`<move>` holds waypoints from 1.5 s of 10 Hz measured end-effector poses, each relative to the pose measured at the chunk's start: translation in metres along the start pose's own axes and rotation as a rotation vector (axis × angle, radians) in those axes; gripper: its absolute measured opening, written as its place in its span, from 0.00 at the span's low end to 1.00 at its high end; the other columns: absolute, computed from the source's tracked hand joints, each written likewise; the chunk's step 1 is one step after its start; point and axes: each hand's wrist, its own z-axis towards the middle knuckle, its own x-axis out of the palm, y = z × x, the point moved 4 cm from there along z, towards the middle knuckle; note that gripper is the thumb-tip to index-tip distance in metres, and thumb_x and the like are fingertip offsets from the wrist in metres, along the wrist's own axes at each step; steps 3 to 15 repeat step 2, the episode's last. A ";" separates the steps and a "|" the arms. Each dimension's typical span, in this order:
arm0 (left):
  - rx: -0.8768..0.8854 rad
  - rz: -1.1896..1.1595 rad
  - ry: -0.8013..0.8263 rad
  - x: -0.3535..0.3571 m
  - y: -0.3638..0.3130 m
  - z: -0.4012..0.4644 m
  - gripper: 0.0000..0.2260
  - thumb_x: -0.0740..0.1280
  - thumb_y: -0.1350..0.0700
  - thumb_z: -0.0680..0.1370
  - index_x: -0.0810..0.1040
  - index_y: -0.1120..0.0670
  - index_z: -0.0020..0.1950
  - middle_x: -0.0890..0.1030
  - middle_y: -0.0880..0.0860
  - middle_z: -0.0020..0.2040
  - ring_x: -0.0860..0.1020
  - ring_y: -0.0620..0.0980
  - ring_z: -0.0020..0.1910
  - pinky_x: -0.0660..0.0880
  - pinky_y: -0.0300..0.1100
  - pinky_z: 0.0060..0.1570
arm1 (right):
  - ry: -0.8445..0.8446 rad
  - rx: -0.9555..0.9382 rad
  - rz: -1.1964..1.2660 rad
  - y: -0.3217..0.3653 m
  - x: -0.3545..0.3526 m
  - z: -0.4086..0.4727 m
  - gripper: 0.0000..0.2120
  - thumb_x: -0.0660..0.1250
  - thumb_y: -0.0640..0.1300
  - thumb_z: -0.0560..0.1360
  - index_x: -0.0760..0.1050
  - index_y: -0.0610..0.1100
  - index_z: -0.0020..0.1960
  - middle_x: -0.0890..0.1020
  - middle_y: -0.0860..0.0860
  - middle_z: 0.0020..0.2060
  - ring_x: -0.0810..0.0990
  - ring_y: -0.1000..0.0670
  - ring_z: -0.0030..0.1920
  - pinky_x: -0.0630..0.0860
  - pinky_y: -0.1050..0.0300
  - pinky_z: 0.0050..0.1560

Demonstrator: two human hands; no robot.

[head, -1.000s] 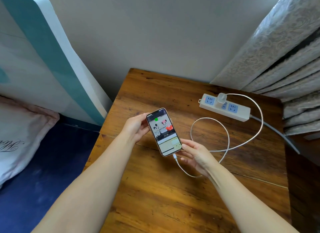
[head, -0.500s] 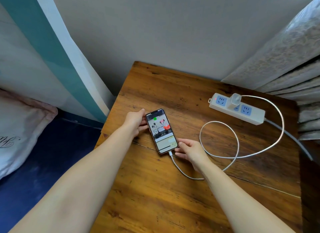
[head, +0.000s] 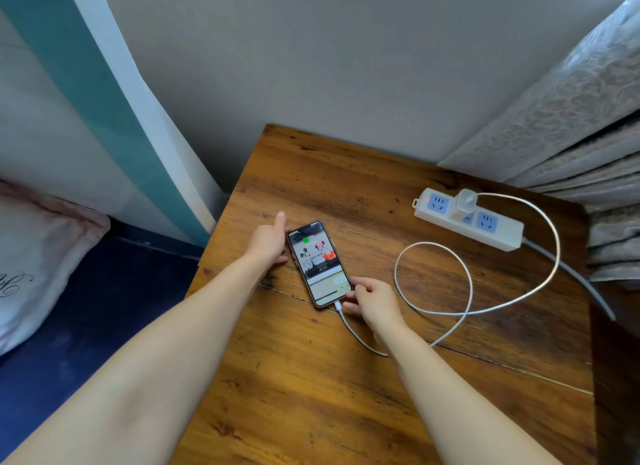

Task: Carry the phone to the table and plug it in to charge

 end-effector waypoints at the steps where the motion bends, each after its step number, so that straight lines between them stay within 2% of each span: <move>1: 0.013 0.054 0.018 -0.003 -0.005 -0.004 0.24 0.50 0.42 0.80 0.73 0.56 0.64 0.76 0.55 0.51 0.76 0.49 0.42 0.79 0.41 0.36 | 0.032 0.023 0.004 0.006 -0.003 -0.003 0.18 0.55 0.38 0.80 0.71 0.46 0.67 0.80 0.51 0.45 0.82 0.53 0.44 0.81 0.60 0.46; 2: 0.080 0.090 0.001 -0.007 0.007 -0.018 0.21 0.51 0.46 0.81 0.71 0.57 0.65 0.75 0.55 0.50 0.76 0.50 0.44 0.76 0.40 0.36 | 0.049 -0.019 0.044 0.001 -0.018 -0.020 0.19 0.57 0.38 0.80 0.67 0.46 0.70 0.76 0.49 0.57 0.80 0.53 0.49 0.81 0.59 0.46; 15: 0.080 0.090 0.001 -0.007 0.007 -0.018 0.21 0.51 0.46 0.81 0.71 0.57 0.65 0.75 0.55 0.50 0.76 0.50 0.44 0.76 0.40 0.36 | 0.049 -0.019 0.044 0.001 -0.018 -0.020 0.19 0.57 0.38 0.80 0.67 0.46 0.70 0.76 0.49 0.57 0.80 0.53 0.49 0.81 0.59 0.46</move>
